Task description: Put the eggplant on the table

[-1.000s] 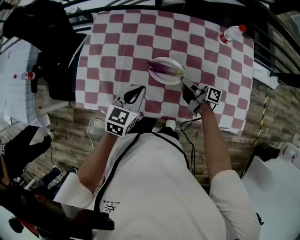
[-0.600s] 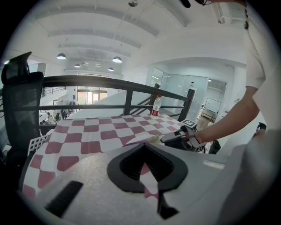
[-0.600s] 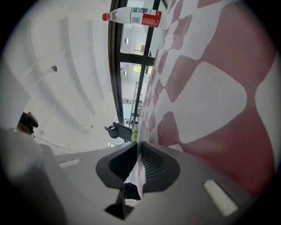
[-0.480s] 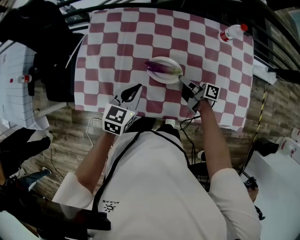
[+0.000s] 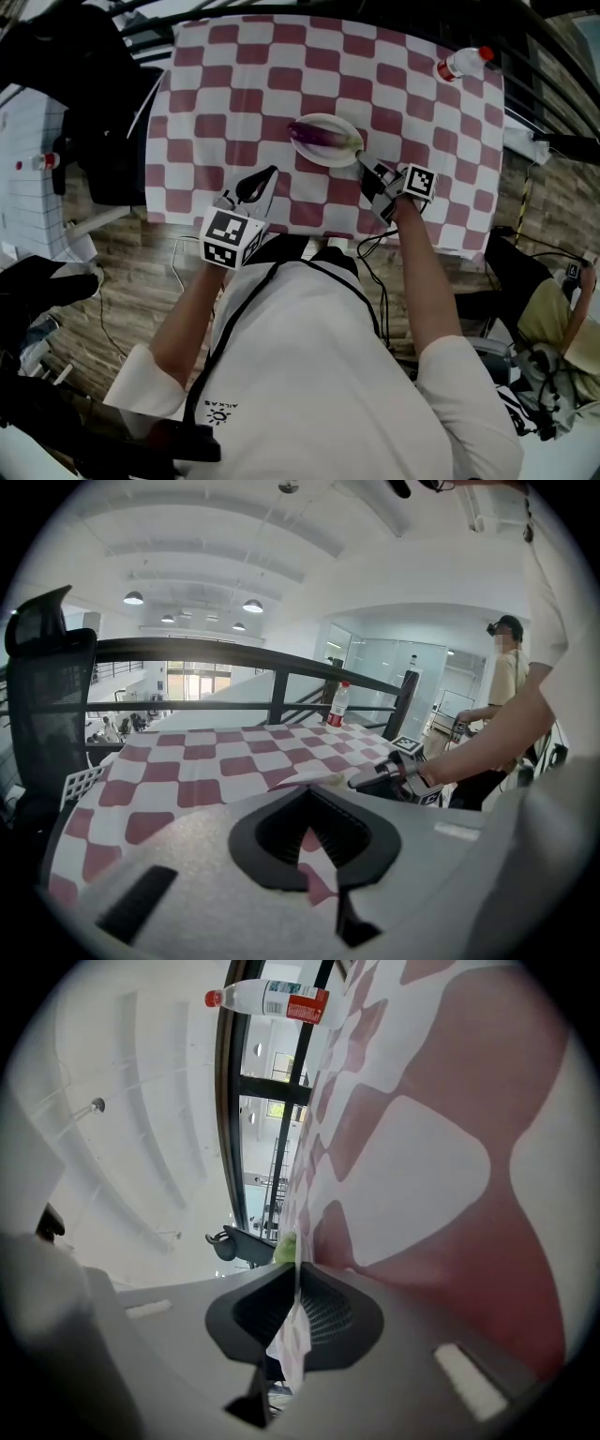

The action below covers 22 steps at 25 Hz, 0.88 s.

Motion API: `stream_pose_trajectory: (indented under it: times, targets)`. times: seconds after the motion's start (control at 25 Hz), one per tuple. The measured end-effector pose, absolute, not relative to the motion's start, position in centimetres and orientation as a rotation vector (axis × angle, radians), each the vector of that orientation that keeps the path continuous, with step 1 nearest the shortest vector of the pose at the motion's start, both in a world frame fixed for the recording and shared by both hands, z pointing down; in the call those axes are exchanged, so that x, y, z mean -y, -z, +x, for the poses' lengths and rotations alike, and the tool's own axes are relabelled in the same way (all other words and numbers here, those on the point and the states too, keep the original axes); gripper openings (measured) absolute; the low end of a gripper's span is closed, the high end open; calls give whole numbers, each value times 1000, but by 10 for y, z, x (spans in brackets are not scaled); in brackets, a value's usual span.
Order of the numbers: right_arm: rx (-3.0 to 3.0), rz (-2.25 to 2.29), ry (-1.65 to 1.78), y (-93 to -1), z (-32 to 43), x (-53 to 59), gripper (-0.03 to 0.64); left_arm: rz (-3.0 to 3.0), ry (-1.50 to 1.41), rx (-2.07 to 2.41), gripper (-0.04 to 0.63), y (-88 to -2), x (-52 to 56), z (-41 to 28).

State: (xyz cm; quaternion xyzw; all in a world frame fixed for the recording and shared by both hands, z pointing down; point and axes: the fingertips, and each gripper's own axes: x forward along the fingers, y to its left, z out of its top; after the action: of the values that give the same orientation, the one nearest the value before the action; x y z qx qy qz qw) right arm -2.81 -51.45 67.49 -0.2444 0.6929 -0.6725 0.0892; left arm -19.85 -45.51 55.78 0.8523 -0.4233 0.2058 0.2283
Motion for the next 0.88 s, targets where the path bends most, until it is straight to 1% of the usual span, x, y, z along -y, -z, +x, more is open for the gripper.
stream_pose_trajectory:
  times: [0.88]
  targets:
    - [-2053,-1112,2110,-701,-21,511,35,2343,-486,1156,5,-555,453,-189]
